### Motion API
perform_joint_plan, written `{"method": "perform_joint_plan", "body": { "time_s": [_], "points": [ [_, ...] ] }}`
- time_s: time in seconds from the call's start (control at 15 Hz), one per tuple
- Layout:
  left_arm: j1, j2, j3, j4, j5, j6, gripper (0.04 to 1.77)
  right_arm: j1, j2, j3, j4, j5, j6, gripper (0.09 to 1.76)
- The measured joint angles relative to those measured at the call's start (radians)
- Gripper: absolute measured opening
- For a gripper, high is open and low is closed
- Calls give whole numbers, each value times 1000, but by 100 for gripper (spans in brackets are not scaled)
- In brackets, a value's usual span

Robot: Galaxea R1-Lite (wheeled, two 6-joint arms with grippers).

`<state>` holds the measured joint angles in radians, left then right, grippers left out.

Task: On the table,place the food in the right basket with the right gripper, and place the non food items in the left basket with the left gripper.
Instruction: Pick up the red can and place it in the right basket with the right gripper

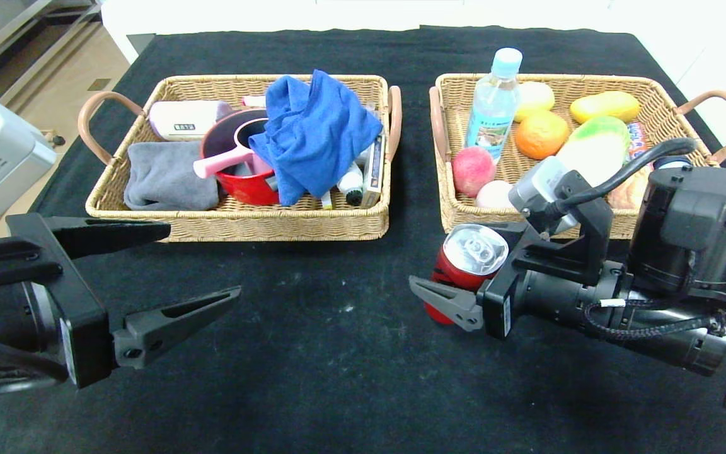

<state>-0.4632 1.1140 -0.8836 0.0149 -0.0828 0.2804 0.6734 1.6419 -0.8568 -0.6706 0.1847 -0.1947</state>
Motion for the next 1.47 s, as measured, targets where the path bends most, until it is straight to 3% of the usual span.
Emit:
{"method": "perform_joint_plan", "body": {
  "time_s": [0.33,0.6,0.67,1.47],
  "points": [
    [0,2,0,0,-1,0,172,0,7,2,-11,-1,1,171],
    [0,2,0,3,-1,0,172,0,8,2,-13,-3,1,113],
    [0,2,0,3,-1,0,172,-1,8,2,-15,-3,0,109],
    [-6,5,1,5,-1,0,172,2,-11,0,-9,0,7,106]
  ]
}}
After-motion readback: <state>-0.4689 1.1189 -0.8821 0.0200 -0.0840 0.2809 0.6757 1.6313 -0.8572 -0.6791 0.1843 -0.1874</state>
